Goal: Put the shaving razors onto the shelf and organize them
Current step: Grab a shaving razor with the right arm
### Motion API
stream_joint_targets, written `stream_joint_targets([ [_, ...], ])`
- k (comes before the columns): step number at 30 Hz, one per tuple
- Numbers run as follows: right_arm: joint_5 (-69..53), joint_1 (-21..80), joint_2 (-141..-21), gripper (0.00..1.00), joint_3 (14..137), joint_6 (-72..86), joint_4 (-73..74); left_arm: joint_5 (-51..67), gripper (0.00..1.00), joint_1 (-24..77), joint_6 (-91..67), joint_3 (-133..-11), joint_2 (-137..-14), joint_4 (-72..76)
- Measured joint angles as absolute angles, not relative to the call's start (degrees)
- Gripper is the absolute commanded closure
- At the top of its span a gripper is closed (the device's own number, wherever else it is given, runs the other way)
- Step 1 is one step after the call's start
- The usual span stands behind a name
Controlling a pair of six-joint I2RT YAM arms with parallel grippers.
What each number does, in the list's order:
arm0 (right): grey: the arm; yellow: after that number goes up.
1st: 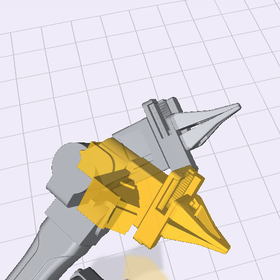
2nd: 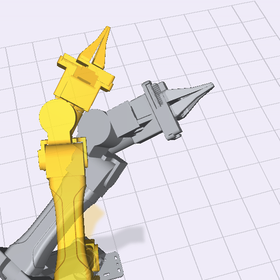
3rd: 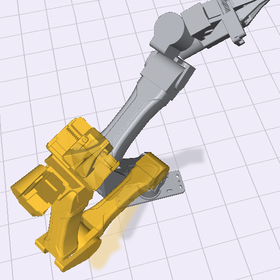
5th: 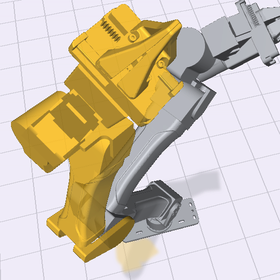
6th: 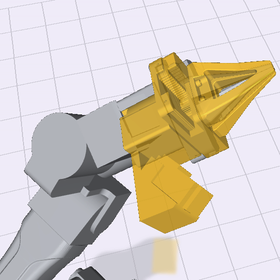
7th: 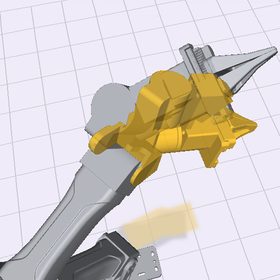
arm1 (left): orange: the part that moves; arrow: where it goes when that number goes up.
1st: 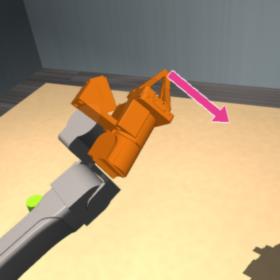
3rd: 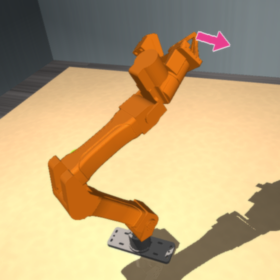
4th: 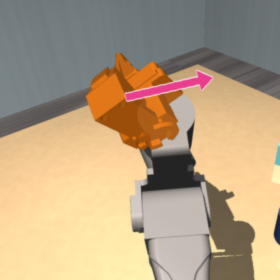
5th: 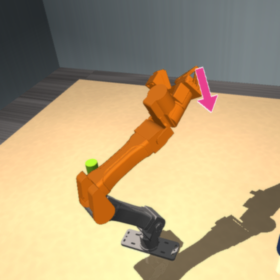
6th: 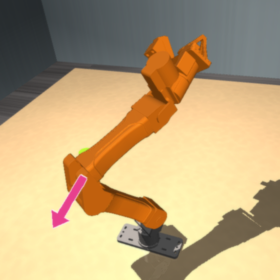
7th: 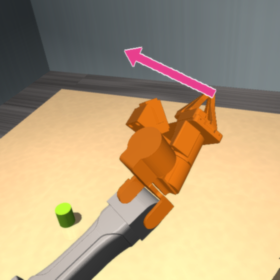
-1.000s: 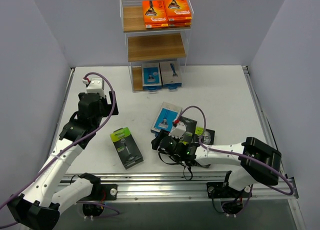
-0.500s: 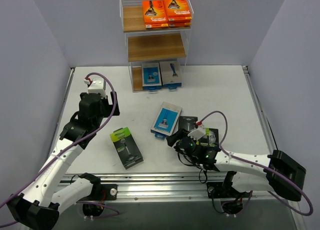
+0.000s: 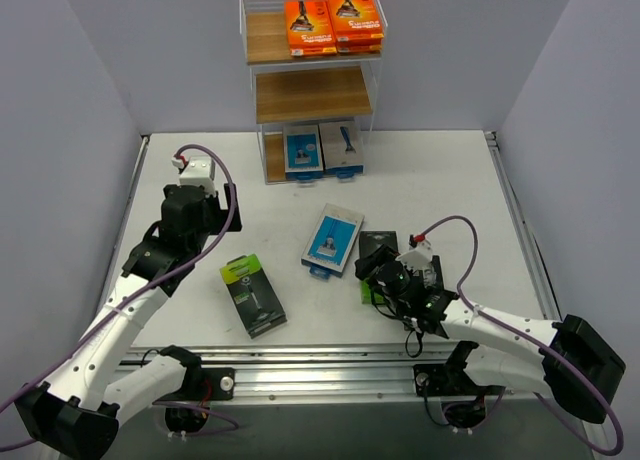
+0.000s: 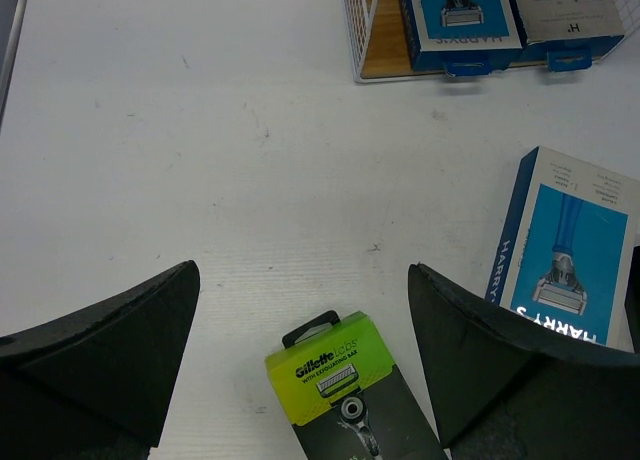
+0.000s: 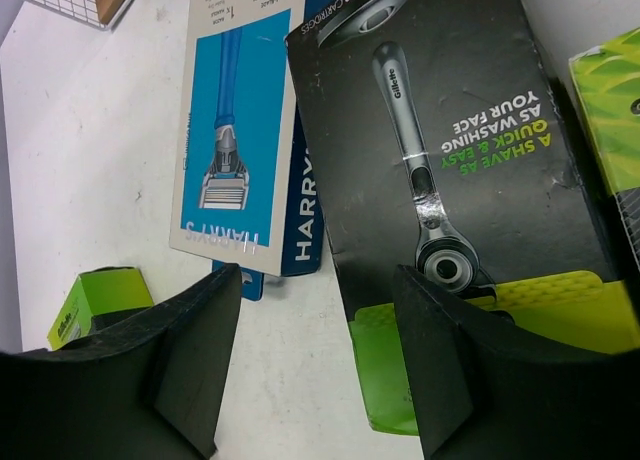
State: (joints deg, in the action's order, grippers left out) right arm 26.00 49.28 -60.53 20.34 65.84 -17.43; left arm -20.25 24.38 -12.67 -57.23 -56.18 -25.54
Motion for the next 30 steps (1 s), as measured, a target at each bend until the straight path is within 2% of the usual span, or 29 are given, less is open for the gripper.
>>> stream_joint_targets([
  [8, 28.8, 58.5, -61.2, 0.44, 22.9, 66.7, -14.9, -20.1, 0.06, 25.2, -12.7, -57.2, -56.3, -25.5],
  [13, 30.3, 62.8, -65.7, 0.43, 25.1, 70.4, -16.8, -20.1, 0.06, 25.6, -12.7, -57.2, -56.3, -25.5],
  [22, 31.2, 65.0, -76.9, 0.42, 22.0, 81.7, -29.0, -21.5, 0.06, 26.2, -12.7, -57.2, -55.5, -25.5],
  [23, 31.3, 65.0, -78.2, 0.42, 22.0, 82.5, -30.2, -21.5, 0.05, 26.3, -12.7, -57.2, -55.4, -25.5],
  [24, 31.3, 65.0, -79.5, 0.42, 22.0, 83.1, -31.4, -21.5, 0.01, 26.4, -12.6, -57.2, -55.3, -25.5],
  [30, 32.2, 65.3, -84.1, 0.42, 22.2, 87.1, -38.3, -21.6, 0.00, 26.7, -12.6, -57.2, -54.8, -25.5],
])
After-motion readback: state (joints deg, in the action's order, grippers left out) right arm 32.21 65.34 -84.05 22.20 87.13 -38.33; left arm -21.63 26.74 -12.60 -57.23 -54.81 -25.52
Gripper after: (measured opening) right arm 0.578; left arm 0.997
